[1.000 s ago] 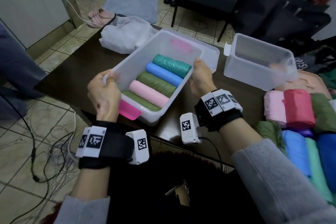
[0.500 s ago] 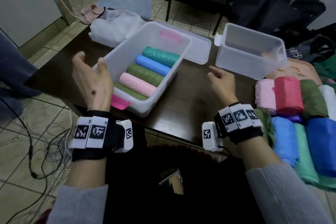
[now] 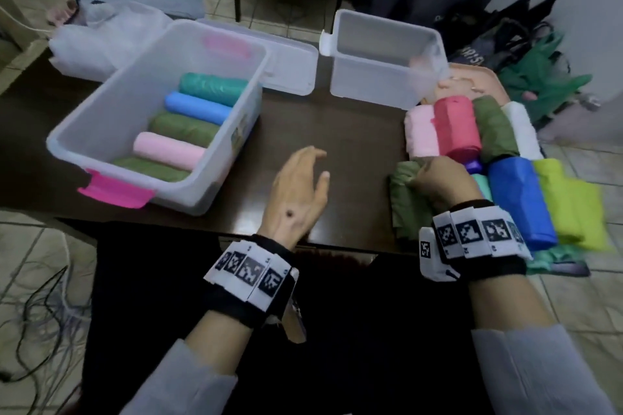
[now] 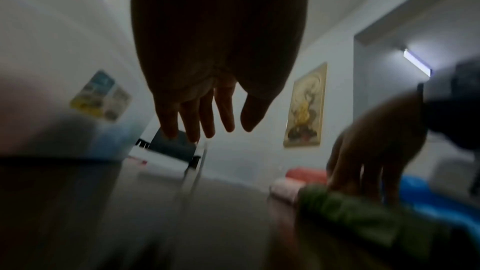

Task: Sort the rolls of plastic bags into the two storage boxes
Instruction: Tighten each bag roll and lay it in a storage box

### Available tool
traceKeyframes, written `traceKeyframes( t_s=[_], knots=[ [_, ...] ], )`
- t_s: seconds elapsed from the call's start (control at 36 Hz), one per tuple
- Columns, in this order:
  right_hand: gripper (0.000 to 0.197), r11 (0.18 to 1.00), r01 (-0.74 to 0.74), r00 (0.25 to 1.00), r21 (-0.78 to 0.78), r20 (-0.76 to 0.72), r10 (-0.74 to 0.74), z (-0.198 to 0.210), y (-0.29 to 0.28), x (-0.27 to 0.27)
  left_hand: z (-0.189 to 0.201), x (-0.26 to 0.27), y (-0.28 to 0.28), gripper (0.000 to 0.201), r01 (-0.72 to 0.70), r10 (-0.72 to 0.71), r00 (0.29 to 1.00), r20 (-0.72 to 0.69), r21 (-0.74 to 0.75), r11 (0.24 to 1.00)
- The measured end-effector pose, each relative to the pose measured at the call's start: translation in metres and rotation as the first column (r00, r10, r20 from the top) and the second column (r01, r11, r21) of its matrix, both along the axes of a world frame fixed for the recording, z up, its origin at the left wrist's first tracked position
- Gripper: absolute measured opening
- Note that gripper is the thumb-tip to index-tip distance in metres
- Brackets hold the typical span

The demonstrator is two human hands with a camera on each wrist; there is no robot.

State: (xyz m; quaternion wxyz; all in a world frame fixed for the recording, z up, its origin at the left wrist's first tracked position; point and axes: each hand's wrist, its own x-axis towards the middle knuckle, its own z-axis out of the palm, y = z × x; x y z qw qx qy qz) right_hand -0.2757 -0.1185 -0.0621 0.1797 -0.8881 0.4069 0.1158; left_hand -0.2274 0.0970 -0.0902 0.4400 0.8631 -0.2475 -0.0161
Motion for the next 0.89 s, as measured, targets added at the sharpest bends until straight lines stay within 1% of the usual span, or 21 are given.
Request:
traceKeyframes(
  t_s=[0.03, 0.11, 0.14, 0.22, 0.28, 0.33, 0.42, 0.53, 0.58, 0.64, 0.67, 0.69, 0.75, 0.81, 0.89],
  knots=[
    [0.030, 1.000, -0.004, 1.000, 0.000, -0.023, 0.004, 0.001, 0.000, -0.001, -0.011, 0.000, -0.001, 0.033, 0.012, -0.011, 0.999, -0.034, 0.046, 0.999],
    [0.050, 1.000, -0.003, 0.996, 0.016, -0.088, 0.005, 0.006, 0.003, 0.000, -0.030, 0.001, 0.001, 0.034, 0.029, -0.017, 0.996, -0.091, 0.129, 0.991],
    [0.052, 1.000, -0.008, 0.996, 0.003, -0.085, 0.009, 0.007, 0.006, 0.001, -0.033, 0.001, 0.003, 0.034, 0.027, -0.012, 0.995, -0.103, 0.143, 0.989],
    [0.050, 0.999, -0.052, 0.996, 0.009, 0.079, 0.051, 0.006, 0.015, 0.004, -0.038, 0.003, 0.009, 0.033, 0.020, -0.003, 0.992, -0.124, 0.135, 0.991],
    [0.048, 0.990, -0.136, 0.975, 0.025, 0.179, 0.129, 0.001, 0.026, 0.009, -0.036, 0.004, 0.012, 0.032, 0.004, 0.010, 0.991, -0.137, 0.101, 0.995],
    [0.045, 0.965, -0.262, 0.936, 0.004, 0.245, 0.253, -0.004, 0.038, 0.018, -0.033, 0.007, 0.012, 0.032, -0.030, 0.039, 0.989, -0.140, 0.068, 0.997],
    [0.046, 0.896, -0.440, 0.855, -0.055, 0.279, 0.437, -0.007, 0.058, 0.032, -0.028, 0.014, 0.014, 0.033, -0.076, 0.085, 0.982, -0.171, 0.055, 0.996],
    [0.047, 0.806, -0.577, 0.761, -0.133, 0.270, 0.590, -0.009, 0.076, 0.046, -0.020, 0.022, 0.017, 0.036, -0.117, 0.136, 0.963, -0.234, 0.095, 0.989],
    [0.051, 0.785, -0.602, 0.737, -0.150, 0.275, 0.618, -0.010, 0.081, 0.048, -0.017, 0.026, 0.018, 0.036, -0.143, 0.167, 0.951, -0.260, 0.110, 0.984],
    [0.058, 0.795, -0.585, 0.728, -0.158, 0.329, 0.601, -0.009, 0.082, 0.046, -0.014, 0.032, 0.019, 0.037, -0.166, 0.196, 0.937, -0.288, 0.124, 0.978],
    [0.060, 0.807, -0.560, 0.732, -0.187, 0.343, 0.588, -0.007, 0.081, 0.045, -0.013, 0.035, 0.019, 0.037, -0.179, 0.212, 0.930, -0.300, 0.135, 0.975],
    [0.058, 0.816, -0.532, 0.740, -0.226, 0.343, 0.578, -0.006, 0.079, 0.044, -0.012, 0.039, 0.020, 0.038, -0.189, 0.227, 0.924, -0.309, 0.147, 0.971],
    [0.044, 0.811, -0.510, 0.753, -0.287, 0.306, 0.582, -0.004, 0.076, 0.041, -0.010, 0.046, 0.021, 0.039, -0.200, 0.247, 0.911, -0.331, 0.169, 0.965],
    [0.031, 0.799, -0.529, 0.762, -0.286, 0.254, 0.595, -0.005, 0.073, 0.041, -0.007, 0.053, 0.019, 0.040, -0.199, 0.264, 0.890, -0.370, 0.206, 0.958],
    [0.027, 0.793, -0.539, 0.771, -0.284, 0.212, 0.600, -0.010, 0.073, 0.043, -0.004, 0.067, 0.012, 0.041, -0.162, 0.250, 0.864, -0.437, 0.229, 0.960]
  ],
)
